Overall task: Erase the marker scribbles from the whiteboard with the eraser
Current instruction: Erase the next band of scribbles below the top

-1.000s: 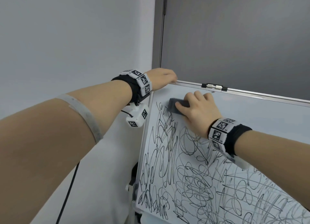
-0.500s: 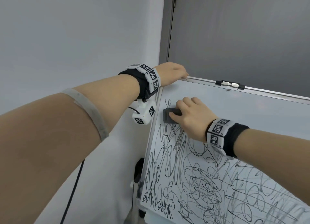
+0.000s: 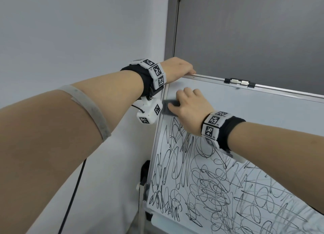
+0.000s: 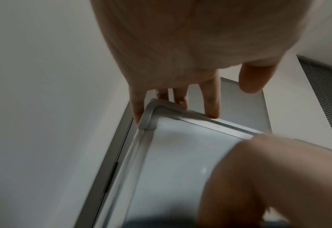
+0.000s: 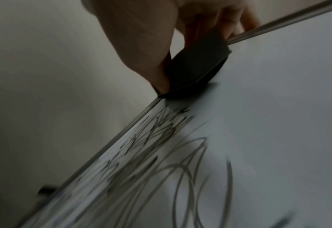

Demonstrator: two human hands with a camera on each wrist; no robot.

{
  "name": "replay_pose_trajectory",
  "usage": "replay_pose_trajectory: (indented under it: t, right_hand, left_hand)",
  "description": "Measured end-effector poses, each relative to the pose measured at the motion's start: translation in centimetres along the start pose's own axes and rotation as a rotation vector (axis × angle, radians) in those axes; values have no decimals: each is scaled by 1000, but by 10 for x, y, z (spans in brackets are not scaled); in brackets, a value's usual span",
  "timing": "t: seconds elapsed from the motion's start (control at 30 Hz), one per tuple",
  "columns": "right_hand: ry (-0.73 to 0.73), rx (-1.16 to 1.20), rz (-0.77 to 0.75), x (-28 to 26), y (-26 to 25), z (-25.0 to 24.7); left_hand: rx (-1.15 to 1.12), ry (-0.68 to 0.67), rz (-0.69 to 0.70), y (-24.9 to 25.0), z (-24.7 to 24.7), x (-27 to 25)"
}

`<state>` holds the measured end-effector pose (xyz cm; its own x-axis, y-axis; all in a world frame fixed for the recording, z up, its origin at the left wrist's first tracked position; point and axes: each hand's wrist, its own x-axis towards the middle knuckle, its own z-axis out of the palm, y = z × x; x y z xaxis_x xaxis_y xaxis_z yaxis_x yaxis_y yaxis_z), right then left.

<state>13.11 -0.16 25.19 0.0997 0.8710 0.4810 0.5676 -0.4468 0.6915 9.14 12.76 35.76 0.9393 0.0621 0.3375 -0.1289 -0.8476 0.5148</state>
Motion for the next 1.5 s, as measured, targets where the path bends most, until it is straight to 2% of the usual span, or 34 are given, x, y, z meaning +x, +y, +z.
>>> replay_pose_trajectory:
  t: [0.07, 0.2, 0.23, 0.33, 0.4, 0.53, 0.57, 0.67, 0.7, 0.87, 1.0, 1.07, 1.17, 1.2, 1.3, 1.33, 1.47, 1.5]
  right_hand:
    - [-46, 0, -77, -5, -5, 1]
    - [-5, -24, 85, 0, 4, -7]
    - [-4, -17, 80, -2, 3, -6]
    - [-53, -21, -90, -25, -10, 7]
    - [-57, -31, -121, -36, -11, 9]
    - [31, 1, 85, -32, 5, 4]
    - [44, 16, 82, -33, 4, 6]
    - [-9, 22, -100, -50, -8, 16]
    - [-21, 20, -119, -55, -9, 16]
    - [55, 62, 113, -51, 12, 10]
    - [-12, 70, -134, -78, -7, 23]
    - [1, 64, -92, -82, -2, 22]
    - [57, 98, 82, -76, 9, 18]
    - [60, 101, 74, -78, 7, 19]
    - [-7, 78, -113, -91, -9, 25]
    - [-19, 73, -119, -92, -10, 24]
    - [27, 91, 86, -76, 2, 16]
    - [19, 94, 96, -74, 1, 15]
  left_hand:
    - [16, -6, 7, 1, 1, -2]
    - [-12, -8, -29, 3, 2, -6]
    - [-13, -5, -36, 4, 2, -7]
    - [4, 11, -33, 4, 2, -7]
    - [49, 9, -24, 5, 4, -6]
    - [101, 17, -14, 12, 6, -11]
    - [102, 21, -13, 14, 6, -13]
    - [121, 49, -26, 20, 6, -17]
    - [130, 47, -33, 23, 7, -18]
    - [152, 57, -49, 28, 10, -18]
    - [189, 30, -64, 27, 6, -14]
    - [236, 39, -66, 29, 4, -11]
    - [289, 32, -60, 31, 5, -9]
    - [312, 19, -60, 33, 5, -9]
    - [340, 2, -57, 37, 6, -9]
    - [330, 10, -61, 37, 6, -9]
    - [309, 37, -73, 36, 6, -10]
    - [312, 36, -76, 37, 5, -11]
